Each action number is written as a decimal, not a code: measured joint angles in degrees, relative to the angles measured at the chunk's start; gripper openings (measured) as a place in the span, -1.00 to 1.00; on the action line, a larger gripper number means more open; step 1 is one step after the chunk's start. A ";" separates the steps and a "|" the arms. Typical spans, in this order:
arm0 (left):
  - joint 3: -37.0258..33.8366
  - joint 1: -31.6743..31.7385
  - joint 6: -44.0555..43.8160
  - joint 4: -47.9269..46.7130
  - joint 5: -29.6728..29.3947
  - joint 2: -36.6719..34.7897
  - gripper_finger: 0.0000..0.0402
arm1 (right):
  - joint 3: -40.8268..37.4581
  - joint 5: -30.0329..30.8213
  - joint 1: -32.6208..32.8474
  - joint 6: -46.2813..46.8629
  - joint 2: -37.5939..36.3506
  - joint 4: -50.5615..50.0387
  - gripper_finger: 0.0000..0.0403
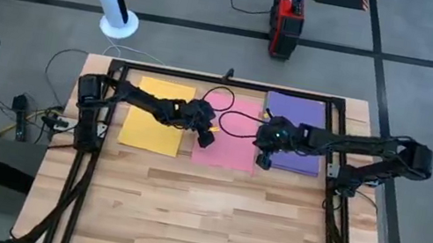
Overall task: Organize paper
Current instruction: Adjust the yellow and pink colored paper
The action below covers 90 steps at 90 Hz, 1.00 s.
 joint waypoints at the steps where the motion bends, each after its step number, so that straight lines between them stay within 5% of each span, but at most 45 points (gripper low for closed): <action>1: 0.00 0.00 0.07 -0.10 -0.19 0.00 -1.00 | 0.00 0.01 0.00 0.01 0.00 -0.01 -1.00; 90: -0.39 0.13 3.30 -4.08 -1.09 -3.35 -1.00 | 0.00 1.68 -0.13 -0.61 0.00 -0.10 -1.00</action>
